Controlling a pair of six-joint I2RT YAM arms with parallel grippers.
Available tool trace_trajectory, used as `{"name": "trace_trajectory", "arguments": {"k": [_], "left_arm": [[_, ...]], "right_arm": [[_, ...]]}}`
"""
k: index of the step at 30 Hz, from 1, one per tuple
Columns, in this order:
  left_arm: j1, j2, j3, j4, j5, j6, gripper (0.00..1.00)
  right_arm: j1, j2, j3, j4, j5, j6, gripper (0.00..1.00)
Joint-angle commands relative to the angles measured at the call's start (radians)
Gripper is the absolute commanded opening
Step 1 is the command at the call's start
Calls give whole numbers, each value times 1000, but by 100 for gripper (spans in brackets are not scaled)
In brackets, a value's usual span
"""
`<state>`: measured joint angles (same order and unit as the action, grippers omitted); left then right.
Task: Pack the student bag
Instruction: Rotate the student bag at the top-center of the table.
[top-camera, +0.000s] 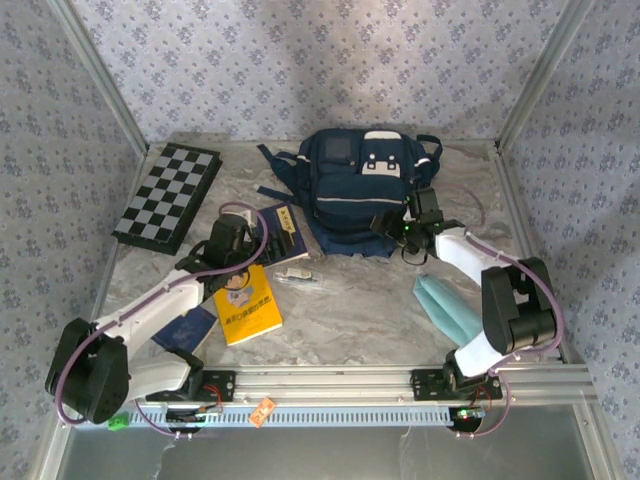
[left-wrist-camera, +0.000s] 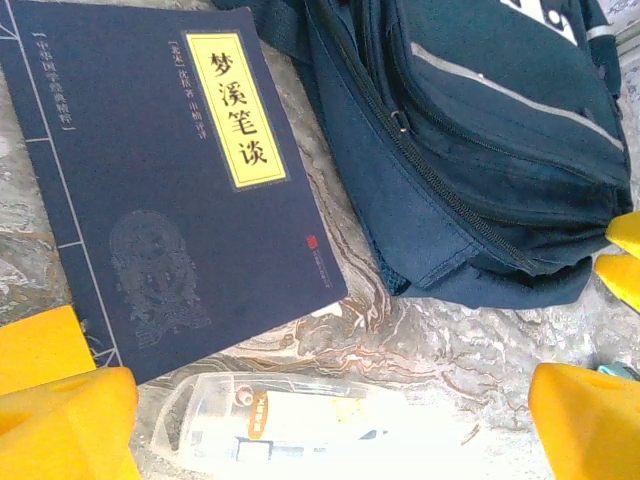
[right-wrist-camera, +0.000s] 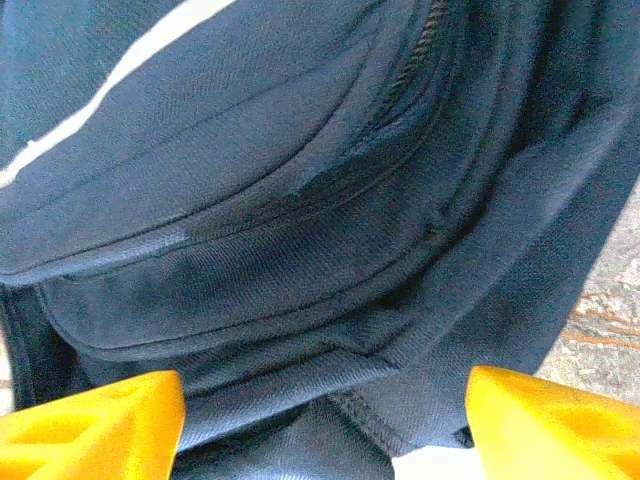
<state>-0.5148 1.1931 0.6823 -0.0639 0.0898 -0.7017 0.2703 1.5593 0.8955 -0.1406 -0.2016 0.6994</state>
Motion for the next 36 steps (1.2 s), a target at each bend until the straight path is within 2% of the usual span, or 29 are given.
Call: {"name": "trace_trajectory", "arguments": {"k": [1,6,11,14,18,22,26,32,36], "left_arm": [[-2,10,52,2,-3,-8,100],[-1,-9,68,-52,-27,23,100],[0,-16,83,-102,-48,42,100],[0,-17,88,-108,-46,47,100],[-1,-11,102,-115,-18,49,100],[-5,24,124,-86,39,2,100],[-49,73,145,-10,66,-49,100],[-136,195,217,49,47,-91,100],[-191,293,271,96,29,-117,100]], "right_arm": [[27,43,37,39,44,21,66],[117,62,48,52,108,66,54],[236,80,36,141,147,201,53],[317,51,54,150,229,206,56],[351,-48,87,58,313,177,72],[297,-148,89,-90,290,127,83],[164,-185,107,-209,227,66,89],[-87,-114,139,-206,107,-11,91],[-150,27,207,-207,30,-52,82]]}}
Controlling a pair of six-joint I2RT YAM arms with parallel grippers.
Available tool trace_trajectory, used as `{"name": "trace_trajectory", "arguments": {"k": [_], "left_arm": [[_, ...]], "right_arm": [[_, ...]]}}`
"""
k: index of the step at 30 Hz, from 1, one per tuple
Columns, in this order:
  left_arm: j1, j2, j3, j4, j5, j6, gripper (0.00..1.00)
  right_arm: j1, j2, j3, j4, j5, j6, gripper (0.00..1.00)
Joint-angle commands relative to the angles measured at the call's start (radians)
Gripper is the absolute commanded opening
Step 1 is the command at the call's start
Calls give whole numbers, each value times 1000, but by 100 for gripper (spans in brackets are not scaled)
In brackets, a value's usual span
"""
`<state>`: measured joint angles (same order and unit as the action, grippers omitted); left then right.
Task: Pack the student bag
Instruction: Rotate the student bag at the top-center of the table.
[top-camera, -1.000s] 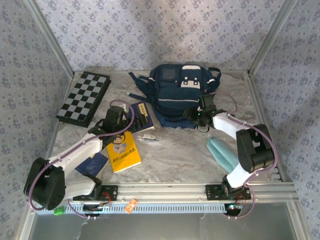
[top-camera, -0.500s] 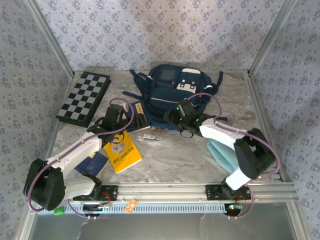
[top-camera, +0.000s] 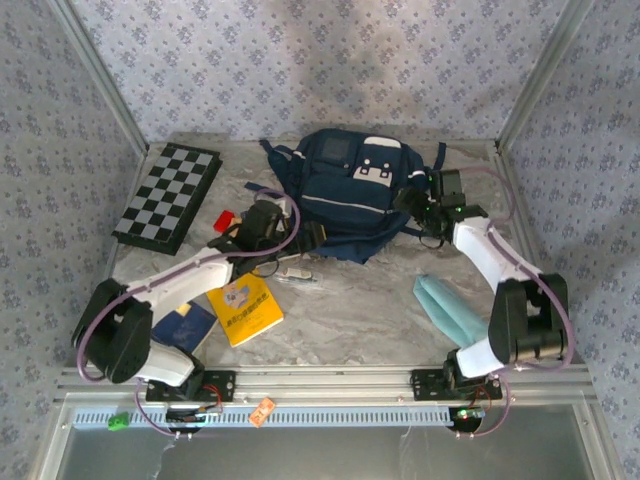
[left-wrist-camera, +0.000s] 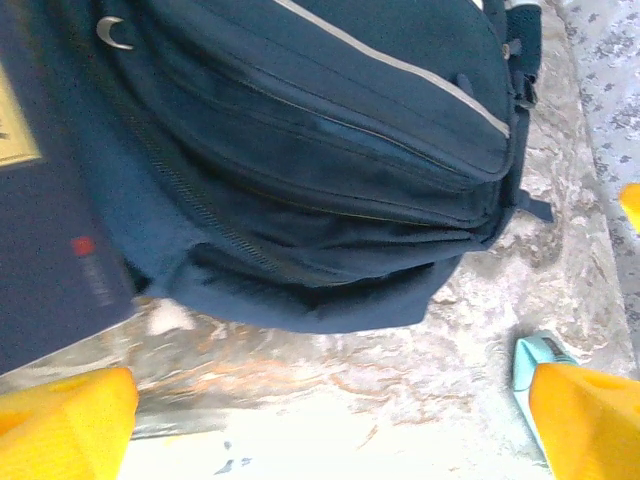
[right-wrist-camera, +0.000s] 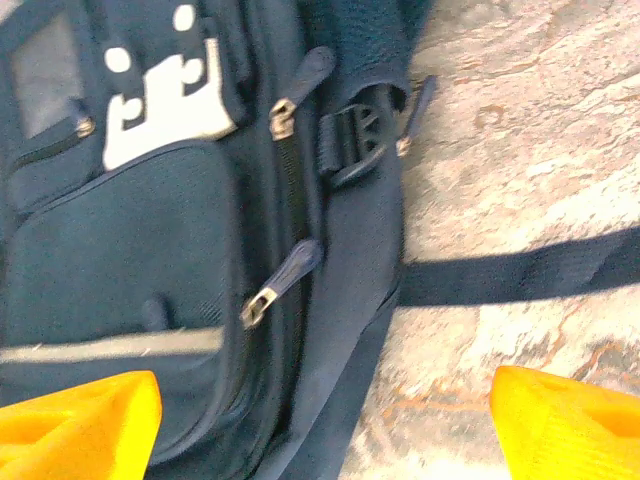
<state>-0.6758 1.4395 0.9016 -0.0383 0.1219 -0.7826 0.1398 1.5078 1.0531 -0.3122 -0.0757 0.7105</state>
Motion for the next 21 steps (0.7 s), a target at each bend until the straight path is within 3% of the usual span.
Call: {"name": "trace_trajectory", "arguments": {"k": [1,8,11,17,21], "left_arm": [[-42,70,62,86,-4,-41,100],[-77,238,150,133,-16,-67,100],[-77,295,173,153,-18,-66,100],[-68,373,225,154,-56,-12,100],[-49,412,257,164,-65,24,100]], "right_arm": [[-29,112,63,-21,-122,-65,78],[-28,282,172,18,-166,-72,66],[-31,314,172,51,-173,-65,50],[-49,259,78,149,-196,-55,3],[-49,204,31,144,-212,-66,0]]}}
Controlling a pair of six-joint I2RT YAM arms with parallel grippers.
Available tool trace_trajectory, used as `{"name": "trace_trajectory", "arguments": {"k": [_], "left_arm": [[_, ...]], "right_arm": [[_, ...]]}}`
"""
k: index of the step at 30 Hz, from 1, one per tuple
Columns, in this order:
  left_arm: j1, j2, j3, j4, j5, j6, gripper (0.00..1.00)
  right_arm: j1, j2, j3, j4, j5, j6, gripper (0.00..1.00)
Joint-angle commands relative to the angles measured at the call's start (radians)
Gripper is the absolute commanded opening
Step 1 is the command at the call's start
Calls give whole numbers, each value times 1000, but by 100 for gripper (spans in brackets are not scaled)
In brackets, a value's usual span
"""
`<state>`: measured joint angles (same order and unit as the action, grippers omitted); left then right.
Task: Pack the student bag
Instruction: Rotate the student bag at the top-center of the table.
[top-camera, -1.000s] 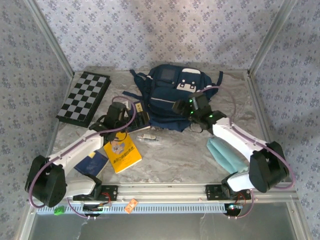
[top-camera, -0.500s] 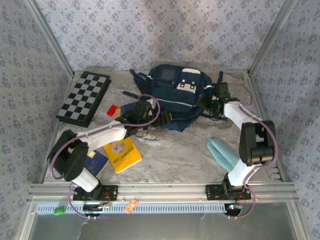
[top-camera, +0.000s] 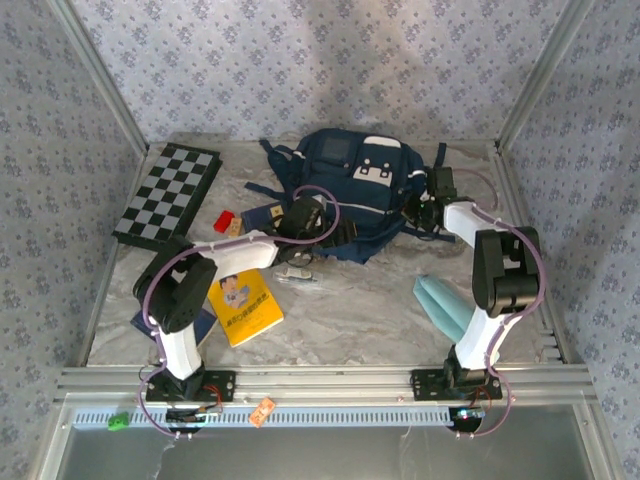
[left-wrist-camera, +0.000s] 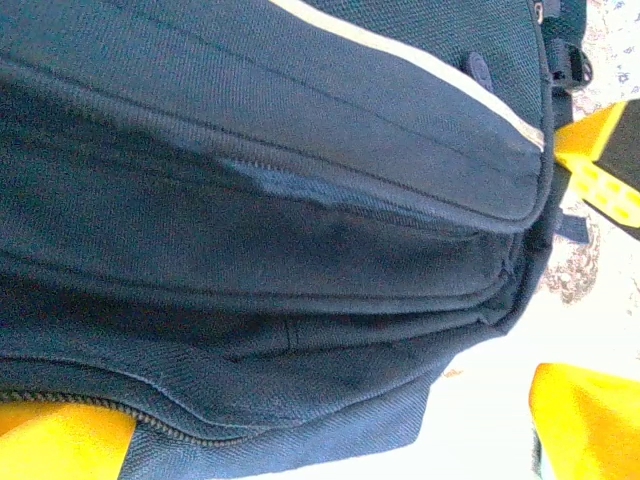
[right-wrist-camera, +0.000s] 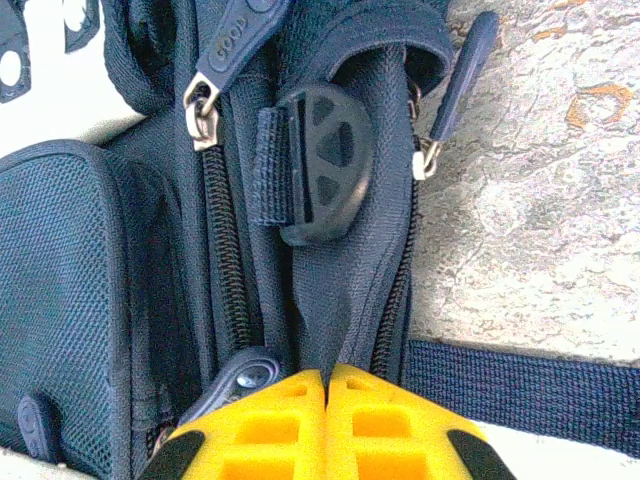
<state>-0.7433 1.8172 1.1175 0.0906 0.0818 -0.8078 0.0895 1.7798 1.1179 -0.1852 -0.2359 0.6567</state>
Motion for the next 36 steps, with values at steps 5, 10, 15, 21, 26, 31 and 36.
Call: {"name": "trace_trajectory", "arguments": {"k": [5,10,15,21,26,31,36], "left_arm": [[61,76,80,52,-30,109,100],[106,110,123,87,-17,174,100],[153,153,207,61,10,223,100],[176,32,150,-30,-4,231,100],[140,-105,31,-74,-10,184,100],[52,-172,-50,-60,-17,98,100],[-64,-178,-83,-9,-59,21,100]], "right_arm": [[29,-195,-163,29,-80,23,0],[116,-310,-289,57,-53,99,0],[229,-356,-307,96,-8,179,12],[194,-481,-321,-54,-1,166,51],[66,-598,-382,-151,-38,154,74],[-87,-561,-405,-133,-122,139,83],[-116,-416,-348,-88,-180,125,86]]}}
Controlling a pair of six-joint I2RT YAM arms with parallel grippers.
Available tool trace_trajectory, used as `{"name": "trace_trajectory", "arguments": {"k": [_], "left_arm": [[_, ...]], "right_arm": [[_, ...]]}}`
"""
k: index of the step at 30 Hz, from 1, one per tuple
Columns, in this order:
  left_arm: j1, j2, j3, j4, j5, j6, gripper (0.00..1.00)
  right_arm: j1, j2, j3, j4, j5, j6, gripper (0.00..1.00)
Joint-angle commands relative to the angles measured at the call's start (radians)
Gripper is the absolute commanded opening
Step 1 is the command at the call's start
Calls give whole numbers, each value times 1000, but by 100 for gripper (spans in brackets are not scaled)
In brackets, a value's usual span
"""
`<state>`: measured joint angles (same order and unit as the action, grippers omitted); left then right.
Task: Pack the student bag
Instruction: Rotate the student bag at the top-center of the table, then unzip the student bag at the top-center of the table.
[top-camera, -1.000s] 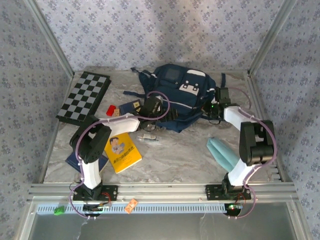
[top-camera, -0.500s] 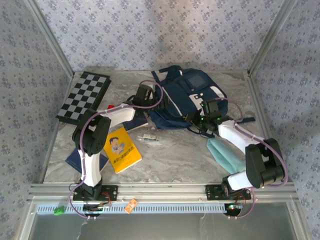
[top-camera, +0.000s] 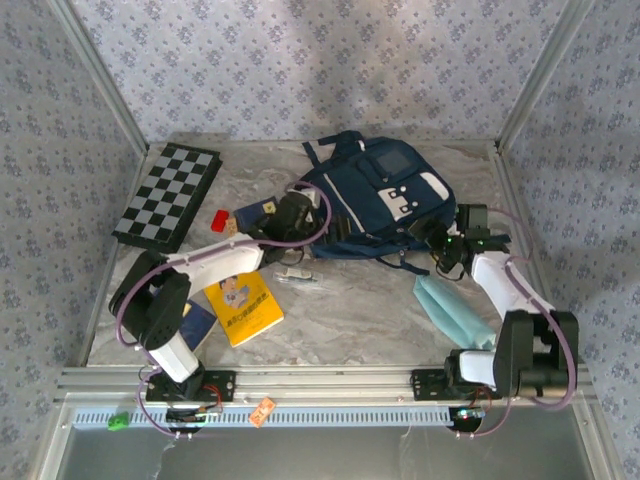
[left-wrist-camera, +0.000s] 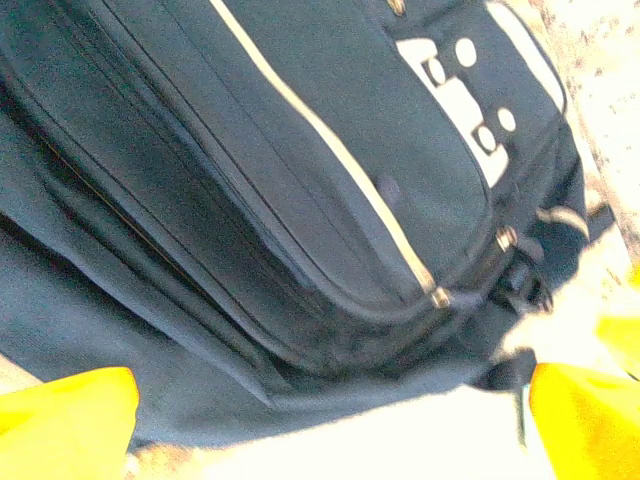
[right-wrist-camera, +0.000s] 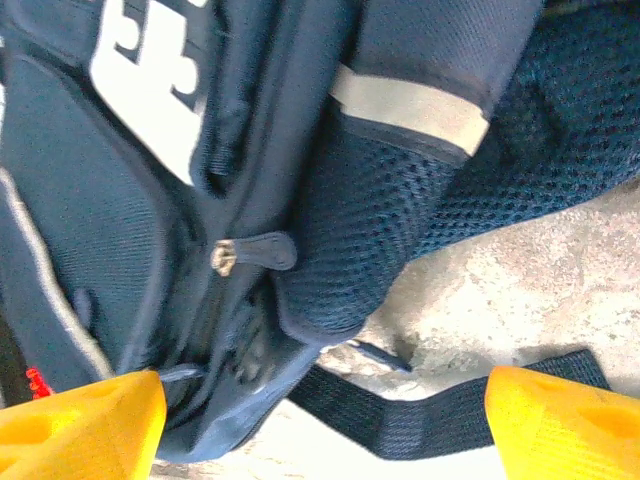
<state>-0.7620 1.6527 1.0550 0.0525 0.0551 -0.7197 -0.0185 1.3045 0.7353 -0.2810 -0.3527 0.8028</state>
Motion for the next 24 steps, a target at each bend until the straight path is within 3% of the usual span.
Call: {"name": "trace_trajectory", "arguments": {"k": [1,4,7,12,18,24], "left_arm": [[-62,-8,-22,43,-38,-75,100],[-99,38,-9,78,-41,-102,100],[-109,101,25,91,-27,-113,100],[-111,179,71,119,-48,-75,100],[-75,258,174,121,-84,66,100],[13,317,277,138,-63,163,98]], "right_arm": [[-13,83,39,31,-66,-17,86],[-18,170,71,77,-49,-22,83],[-23,253,93,134,-51,-12,71],[-23,294,98,216,-38,1,35],[-21,226,76,238,-86,29,2],[20,95,5,244,-93,95,0]]}}
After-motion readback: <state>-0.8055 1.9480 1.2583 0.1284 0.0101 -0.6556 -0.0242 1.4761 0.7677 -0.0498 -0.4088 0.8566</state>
